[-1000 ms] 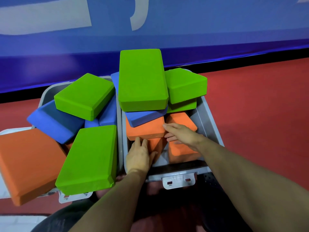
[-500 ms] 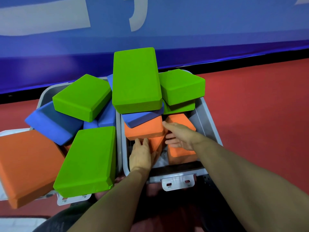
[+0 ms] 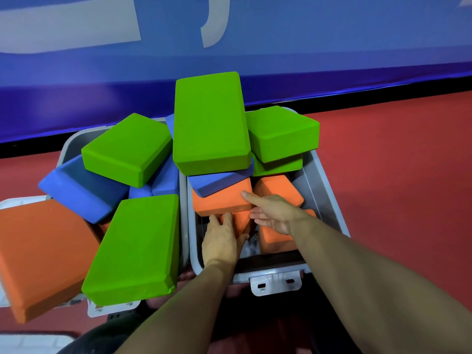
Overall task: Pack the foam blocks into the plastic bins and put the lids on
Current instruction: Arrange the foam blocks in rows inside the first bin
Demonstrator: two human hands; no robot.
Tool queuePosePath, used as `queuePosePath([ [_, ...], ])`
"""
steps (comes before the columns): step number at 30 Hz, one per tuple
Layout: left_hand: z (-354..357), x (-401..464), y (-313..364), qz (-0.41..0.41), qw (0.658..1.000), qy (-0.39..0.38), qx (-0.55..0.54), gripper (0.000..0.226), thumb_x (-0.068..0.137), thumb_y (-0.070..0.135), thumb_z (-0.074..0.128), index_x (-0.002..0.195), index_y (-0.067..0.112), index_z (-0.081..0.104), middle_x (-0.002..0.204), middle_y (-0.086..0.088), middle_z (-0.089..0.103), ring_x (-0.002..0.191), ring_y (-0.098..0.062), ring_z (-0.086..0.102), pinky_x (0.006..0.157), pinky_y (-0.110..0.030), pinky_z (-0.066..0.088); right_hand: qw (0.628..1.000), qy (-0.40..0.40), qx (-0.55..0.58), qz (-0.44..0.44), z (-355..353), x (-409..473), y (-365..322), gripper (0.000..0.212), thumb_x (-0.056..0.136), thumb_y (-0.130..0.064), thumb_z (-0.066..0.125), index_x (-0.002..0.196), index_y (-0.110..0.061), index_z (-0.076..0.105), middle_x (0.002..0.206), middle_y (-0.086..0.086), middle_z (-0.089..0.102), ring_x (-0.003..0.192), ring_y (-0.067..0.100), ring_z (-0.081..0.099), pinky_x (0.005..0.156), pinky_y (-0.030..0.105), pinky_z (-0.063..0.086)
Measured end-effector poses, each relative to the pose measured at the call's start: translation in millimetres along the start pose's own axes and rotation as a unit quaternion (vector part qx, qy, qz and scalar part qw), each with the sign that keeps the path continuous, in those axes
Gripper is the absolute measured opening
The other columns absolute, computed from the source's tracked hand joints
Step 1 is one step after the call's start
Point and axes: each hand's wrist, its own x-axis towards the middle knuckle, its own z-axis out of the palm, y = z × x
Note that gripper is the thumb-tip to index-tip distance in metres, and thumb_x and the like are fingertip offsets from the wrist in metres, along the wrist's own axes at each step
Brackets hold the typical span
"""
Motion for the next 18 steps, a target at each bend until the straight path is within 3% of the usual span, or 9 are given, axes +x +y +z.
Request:
queuePosePath([
  [4, 2, 6, -1, -0.024, 0.999, -0.013, -0.047, 0.056, 0.088, 0.036, 0.073, 0.132, 0.019, 0.044, 0.122, -0.011, 0.051, 0.112, -0.032, 0.055, 0.085, -0.044, 0.052, 1.000, 0.015, 0.000, -0.003, 0, 2, -1, 0.070, 0.084, -0.052, 0.075, 0.133, -0.006, 0.057, 0.118, 0.013, 0.063, 0.107, 0.019, 0.066, 0.094, 0.030, 0.054],
  [9, -4, 11, -9, 0.007, 0.997, -0.040, -0.062, 0.053, 0.085, 0.034, 0.074, 0.125, 0.013, 0.046, 0.122, -0.011, 0.055, 0.111, -0.034, 0.053, 0.090, -0.046, 0.048, 0.999, 0.041, 0.002, -0.006, -8, 3, -6, 0.065, 0.081, -0.055, 0.076, 0.126, -0.010, 0.062, 0.121, 0.016, 0.065, 0.108, 0.023, 0.067, 0.095, 0.032, 0.054],
  [13, -10, 15, -22, 0.067, 0.996, -0.063, -0.020, 0.058, 0.080, 0.017, 0.075, 0.127, 0.015, 0.042, 0.125, -0.010, 0.056, 0.112, -0.034, 0.055, 0.092, -0.046, 0.048, 0.998, 0.064, -0.007, -0.015, -11, 1, -9, 0.060, 0.082, -0.056, 0.076, 0.119, -0.010, 0.063, 0.118, 0.016, 0.066, 0.095, 0.021, 0.065, 0.077, 0.028, 0.052],
  [18, -24, 14, -33, 0.119, 0.986, -0.109, 0.043, 0.081, 0.077, 0.009, 0.068, 0.145, 0.029, 0.030, 0.132, -0.004, 0.051, 0.117, -0.032, 0.053, 0.090, -0.049, 0.052, 0.997, 0.070, -0.022, -0.017, -9, 0, -8, 0.060, 0.085, -0.054, 0.073, 0.121, -0.008, 0.060, 0.116, 0.013, 0.065, 0.097, 0.020, 0.066, 0.073, 0.026, 0.052],
])
